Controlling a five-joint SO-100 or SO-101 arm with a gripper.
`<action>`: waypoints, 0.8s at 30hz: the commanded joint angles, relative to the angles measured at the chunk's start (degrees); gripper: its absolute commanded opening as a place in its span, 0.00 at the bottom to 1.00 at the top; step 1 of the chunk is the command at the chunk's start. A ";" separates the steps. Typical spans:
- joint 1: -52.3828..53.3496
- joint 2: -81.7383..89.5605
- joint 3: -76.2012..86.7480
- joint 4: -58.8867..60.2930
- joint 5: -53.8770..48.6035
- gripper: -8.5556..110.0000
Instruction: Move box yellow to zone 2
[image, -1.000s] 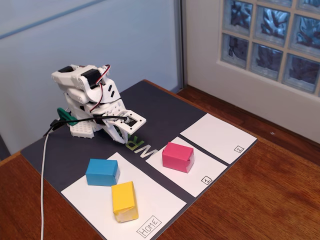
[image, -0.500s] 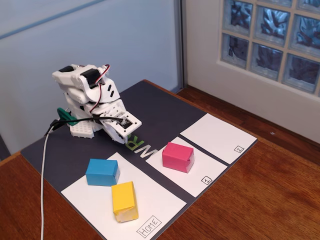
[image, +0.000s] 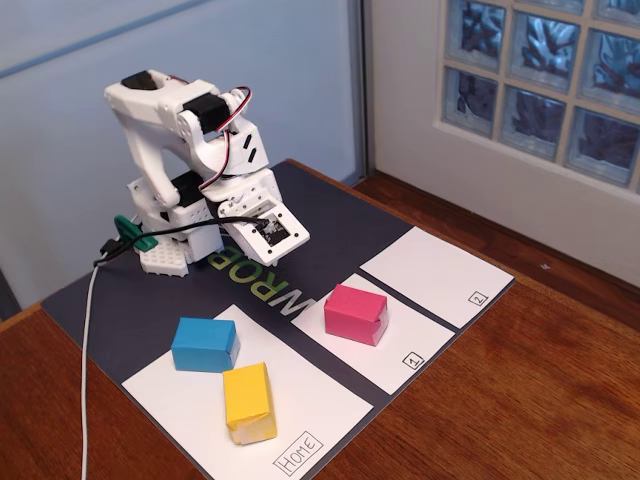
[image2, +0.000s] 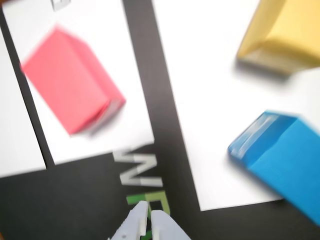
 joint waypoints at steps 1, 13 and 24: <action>3.78 -7.21 -10.90 -0.35 0.62 0.07; 14.59 -28.04 -28.65 -0.18 2.46 0.07; 15.73 -44.56 -44.91 2.02 2.20 0.32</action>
